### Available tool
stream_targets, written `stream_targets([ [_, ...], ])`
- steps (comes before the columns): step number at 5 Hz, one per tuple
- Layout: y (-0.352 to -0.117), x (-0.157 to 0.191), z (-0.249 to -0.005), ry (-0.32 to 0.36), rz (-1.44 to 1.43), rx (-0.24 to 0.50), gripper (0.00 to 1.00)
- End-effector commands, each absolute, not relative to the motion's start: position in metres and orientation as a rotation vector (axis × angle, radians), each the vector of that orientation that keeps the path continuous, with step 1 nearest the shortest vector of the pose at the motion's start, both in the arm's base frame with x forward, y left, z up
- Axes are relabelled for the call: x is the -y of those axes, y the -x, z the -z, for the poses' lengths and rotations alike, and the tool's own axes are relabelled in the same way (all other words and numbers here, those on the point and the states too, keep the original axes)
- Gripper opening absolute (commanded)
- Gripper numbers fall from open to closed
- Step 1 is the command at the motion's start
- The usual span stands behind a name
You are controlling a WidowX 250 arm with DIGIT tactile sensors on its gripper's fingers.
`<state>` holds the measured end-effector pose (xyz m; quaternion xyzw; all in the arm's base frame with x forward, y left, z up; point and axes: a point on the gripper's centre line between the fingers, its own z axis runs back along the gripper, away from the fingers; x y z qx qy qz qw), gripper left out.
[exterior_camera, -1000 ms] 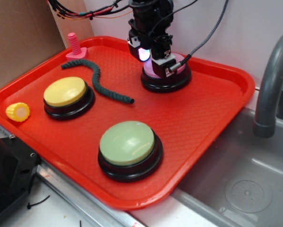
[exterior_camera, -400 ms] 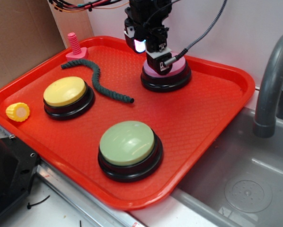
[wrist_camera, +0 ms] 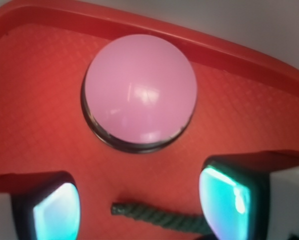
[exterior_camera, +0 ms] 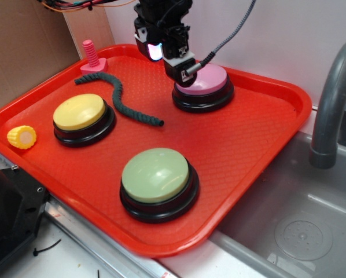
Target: Push the pink button.
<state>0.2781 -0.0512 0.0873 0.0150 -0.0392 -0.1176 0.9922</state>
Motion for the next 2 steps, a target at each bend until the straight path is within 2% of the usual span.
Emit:
stream_targets([
  [1,-0.2689,0.0430,-0.1216,-0.050,0.180,0.159,1.00],
  [2,-0.2633,0.0419,-0.1305,-0.072,0.164,0.149,1.00],
])
